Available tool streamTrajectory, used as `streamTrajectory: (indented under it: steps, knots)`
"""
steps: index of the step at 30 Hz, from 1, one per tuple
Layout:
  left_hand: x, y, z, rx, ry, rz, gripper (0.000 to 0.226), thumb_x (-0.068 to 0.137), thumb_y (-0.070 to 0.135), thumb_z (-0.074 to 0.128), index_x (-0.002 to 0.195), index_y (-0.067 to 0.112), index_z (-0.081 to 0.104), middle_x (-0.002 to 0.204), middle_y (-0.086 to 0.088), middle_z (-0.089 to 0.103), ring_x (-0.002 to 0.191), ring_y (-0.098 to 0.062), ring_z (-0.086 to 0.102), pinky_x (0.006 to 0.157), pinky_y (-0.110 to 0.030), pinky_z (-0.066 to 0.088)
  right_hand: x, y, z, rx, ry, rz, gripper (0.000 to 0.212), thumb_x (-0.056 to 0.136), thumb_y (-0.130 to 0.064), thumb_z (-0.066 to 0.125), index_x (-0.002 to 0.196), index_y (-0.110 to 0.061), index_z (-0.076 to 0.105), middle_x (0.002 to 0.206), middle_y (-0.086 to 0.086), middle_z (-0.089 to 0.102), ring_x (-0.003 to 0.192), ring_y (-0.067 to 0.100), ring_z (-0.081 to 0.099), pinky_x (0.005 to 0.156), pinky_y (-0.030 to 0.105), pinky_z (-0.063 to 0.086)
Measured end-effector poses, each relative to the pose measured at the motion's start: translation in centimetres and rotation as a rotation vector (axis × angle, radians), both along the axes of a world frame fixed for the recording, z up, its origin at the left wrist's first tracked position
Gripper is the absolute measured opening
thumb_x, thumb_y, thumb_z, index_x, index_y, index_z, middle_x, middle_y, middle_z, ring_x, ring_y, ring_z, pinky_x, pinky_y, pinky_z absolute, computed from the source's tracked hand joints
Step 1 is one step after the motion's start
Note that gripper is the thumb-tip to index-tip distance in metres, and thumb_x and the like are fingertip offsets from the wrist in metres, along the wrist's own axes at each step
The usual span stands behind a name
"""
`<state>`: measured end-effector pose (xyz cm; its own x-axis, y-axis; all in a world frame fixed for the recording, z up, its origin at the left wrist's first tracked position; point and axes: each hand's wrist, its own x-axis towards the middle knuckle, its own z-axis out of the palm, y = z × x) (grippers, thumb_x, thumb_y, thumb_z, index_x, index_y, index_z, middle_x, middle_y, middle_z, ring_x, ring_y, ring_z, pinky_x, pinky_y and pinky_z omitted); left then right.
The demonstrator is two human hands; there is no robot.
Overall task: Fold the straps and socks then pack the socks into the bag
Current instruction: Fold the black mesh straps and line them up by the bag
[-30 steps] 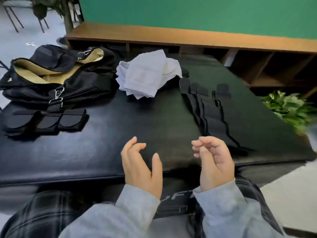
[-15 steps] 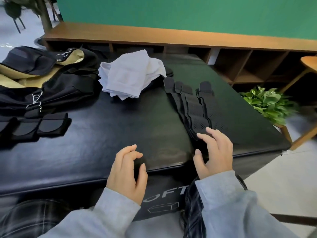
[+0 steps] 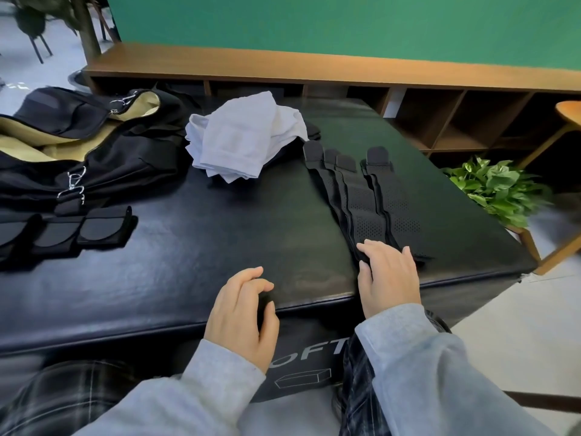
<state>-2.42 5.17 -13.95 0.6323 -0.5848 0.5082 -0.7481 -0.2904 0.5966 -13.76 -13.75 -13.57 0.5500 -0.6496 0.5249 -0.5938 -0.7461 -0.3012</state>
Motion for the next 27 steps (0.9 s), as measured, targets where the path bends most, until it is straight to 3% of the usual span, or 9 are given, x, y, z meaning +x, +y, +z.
streamTrajectory:
  steps: [7,10,15,19,22,27]
  knots:
    - [-0.1,0.0,0.0,0.017,-0.033,0.002,0.021,0.080,0.029,0.040,0.099,0.031,0.047,0.119,0.013,0.046,0.103,-0.006,0.046,0.084,-0.021,0.037,0.0,-0.3,-0.4,-0.042,-0.051,0.048,0.027,0.084,-0.013,0.050,0.102,-0.007,0.069,0.109,0.007,0.069,0.107,0.031,0.063,0.100,0.049,0.028]
    - [-0.1,0.0,0.0,0.018,-0.021,-0.003,0.021,0.080,0.030,0.039,0.099,0.032,0.047,0.119,0.015,0.045,0.104,-0.004,0.046,0.088,-0.017,0.035,0.0,-0.3,-0.6,-0.089,-0.055,0.083,0.036,0.089,-0.021,0.038,0.101,-0.008,0.070,0.109,0.006,0.069,0.106,0.030,0.064,0.098,0.052,0.031]
    - [-0.1,0.0,-0.1,-0.016,0.003,-0.013,0.021,0.079,0.027,0.042,0.098,0.026,0.051,0.116,0.008,0.052,0.104,-0.005,0.046,0.093,-0.010,0.025,-0.2,0.9,0.6,-0.073,-0.208,0.215,0.030,0.089,-0.022,0.041,0.105,-0.020,0.066,0.108,-0.001,0.070,0.106,0.024,0.064,0.087,0.035,0.046]
    - [-0.2,-0.1,0.1,-0.017,0.001,-0.015,0.030,0.080,0.030,0.043,0.104,0.019,0.058,0.119,0.005,0.055,0.113,-0.007,0.046,0.096,-0.012,0.030,0.1,2.3,0.7,-0.129,-0.229,0.372,0.027,0.086,-0.019,0.047,0.110,-0.031,0.055,0.108,-0.005,0.068,0.103,0.018,0.060,0.080,0.036,0.050]
    - [0.0,-0.1,0.0,-0.001,-0.017,-0.062,0.041,0.083,0.032,0.045,0.120,0.019,0.053,0.129,0.007,0.050,0.127,-0.007,0.038,0.106,-0.009,0.021,0.4,3.5,0.3,-0.146,-0.212,0.471,0.033,0.083,-0.014,0.053,0.113,-0.028,0.056,0.111,-0.008,0.063,0.096,0.016,0.055,0.070,0.039,0.053]
    - [0.3,-0.2,-0.4,0.013,-0.056,-0.102,0.046,0.083,0.035,0.048,0.128,0.026,0.045,0.137,0.002,0.049,0.132,-0.013,0.037,0.105,-0.026,0.030,1.0,6.2,0.1,-0.088,-0.222,0.566,0.031,0.087,-0.014,0.056,0.116,-0.024,0.059,0.111,-0.005,0.063,0.098,0.016,0.058,0.075,0.026,0.053]
